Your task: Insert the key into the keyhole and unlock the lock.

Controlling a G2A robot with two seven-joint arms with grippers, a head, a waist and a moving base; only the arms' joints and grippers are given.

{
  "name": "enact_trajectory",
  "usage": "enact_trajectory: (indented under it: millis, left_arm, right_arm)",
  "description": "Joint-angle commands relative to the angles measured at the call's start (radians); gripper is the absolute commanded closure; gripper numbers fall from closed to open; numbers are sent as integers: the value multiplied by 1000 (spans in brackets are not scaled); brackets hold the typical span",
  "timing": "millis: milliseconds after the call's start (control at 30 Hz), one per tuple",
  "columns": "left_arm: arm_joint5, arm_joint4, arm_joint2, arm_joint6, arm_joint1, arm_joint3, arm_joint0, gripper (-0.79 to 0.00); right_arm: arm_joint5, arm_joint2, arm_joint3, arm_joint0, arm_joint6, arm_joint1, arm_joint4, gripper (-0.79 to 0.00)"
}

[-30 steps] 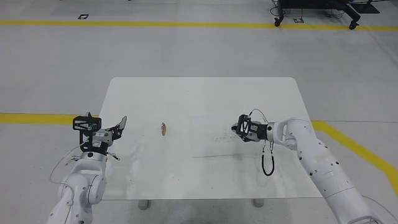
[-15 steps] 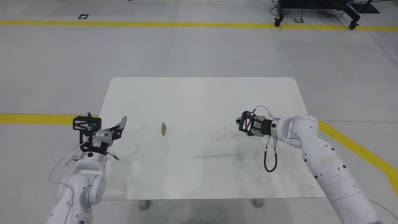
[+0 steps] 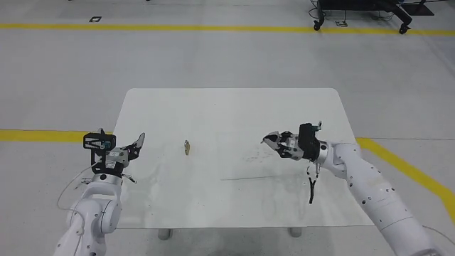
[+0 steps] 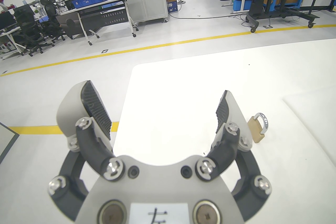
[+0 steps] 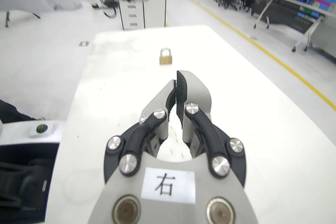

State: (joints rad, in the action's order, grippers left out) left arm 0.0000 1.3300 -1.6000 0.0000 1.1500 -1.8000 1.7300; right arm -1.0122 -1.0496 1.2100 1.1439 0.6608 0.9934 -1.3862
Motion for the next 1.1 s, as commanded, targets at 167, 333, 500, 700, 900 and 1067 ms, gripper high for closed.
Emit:
enact_trajectory:
  millis: [167, 333, 500, 700, 900, 1067]
  left_arm:
    - [0, 0, 0, 0, 0, 0, 0, -785]
    - [0, 0, 0, 0, 0, 0, 0, -785]
    - [-19, -1, 10, 13, 1, -8, 1, -785]
    - [-377, -215, 127, 134, 9, 98, -108, -785]
    - [-978, -514, 176, 227, 4, 332, -281, -785]
    - [-1012, -658, 385, 197, 2, 366, -435, -785]
  right_arm:
    - [0, 138, -16, -81, 147, -57, 159, 0]
    - [0, 138, -16, -81, 147, -57, 159, 0]
    - [0, 138, -16, -81, 147, -57, 159, 0]
    - [0, 306, -24, -153, 84, -1, 460, 0]
    - [0, 546, -83, -288, 60, 57, 767, 0]
    - [0, 653, -114, -347, 83, 70, 892, 0]
